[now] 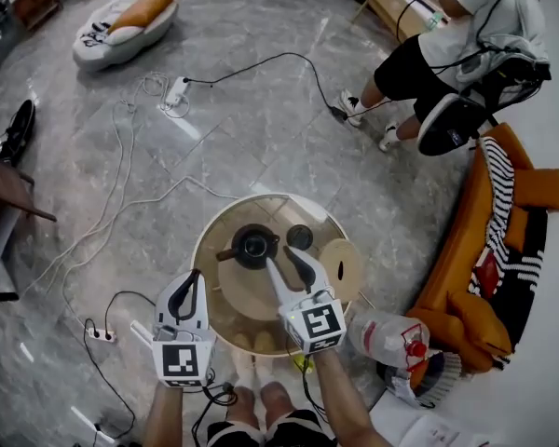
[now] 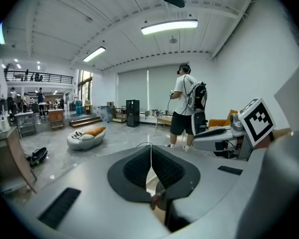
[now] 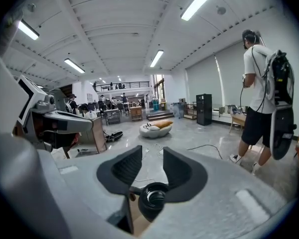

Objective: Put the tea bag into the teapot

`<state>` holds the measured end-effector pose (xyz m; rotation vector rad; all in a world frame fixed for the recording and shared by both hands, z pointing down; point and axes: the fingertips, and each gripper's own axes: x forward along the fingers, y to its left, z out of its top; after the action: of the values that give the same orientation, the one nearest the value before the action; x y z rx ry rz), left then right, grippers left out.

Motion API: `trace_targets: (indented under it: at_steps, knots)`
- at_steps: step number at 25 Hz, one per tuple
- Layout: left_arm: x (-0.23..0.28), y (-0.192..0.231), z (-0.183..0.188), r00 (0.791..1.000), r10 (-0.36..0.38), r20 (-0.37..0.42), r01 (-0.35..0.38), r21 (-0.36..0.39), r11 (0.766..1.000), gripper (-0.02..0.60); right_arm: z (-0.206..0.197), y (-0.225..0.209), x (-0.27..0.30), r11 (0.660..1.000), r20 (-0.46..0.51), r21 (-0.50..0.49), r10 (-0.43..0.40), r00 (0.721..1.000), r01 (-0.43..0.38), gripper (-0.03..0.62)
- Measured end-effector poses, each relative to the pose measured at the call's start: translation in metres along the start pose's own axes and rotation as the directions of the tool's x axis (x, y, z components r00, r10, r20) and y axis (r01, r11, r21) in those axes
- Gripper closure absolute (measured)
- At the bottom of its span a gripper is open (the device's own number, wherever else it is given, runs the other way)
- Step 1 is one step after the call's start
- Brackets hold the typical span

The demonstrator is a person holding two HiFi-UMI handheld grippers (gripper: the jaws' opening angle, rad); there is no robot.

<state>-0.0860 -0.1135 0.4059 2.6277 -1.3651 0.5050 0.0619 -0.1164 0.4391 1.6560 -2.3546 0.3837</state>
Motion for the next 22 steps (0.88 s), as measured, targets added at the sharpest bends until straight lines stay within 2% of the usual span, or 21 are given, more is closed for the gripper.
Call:
trace_targets:
  at_steps: [13, 22]
  knots:
    - [-0.071, -0.036, 0.101, 0.995, -0.046, 0.094, 0.038, 0.078, 0.996, 0.56, 0.105, 0.017, -0.098, 0.998, 0.134, -0.029, -0.051, 0.99, 0.055, 0.585]
    - [-0.114, -0.065, 0.14, 0.989, -0.076, 0.13, 0.061, 0.112, 0.992, 0.56, 0.147, 0.025, -0.159, 0.994, 0.194, -0.076, -0.06, 0.979, 0.076, 0.594]
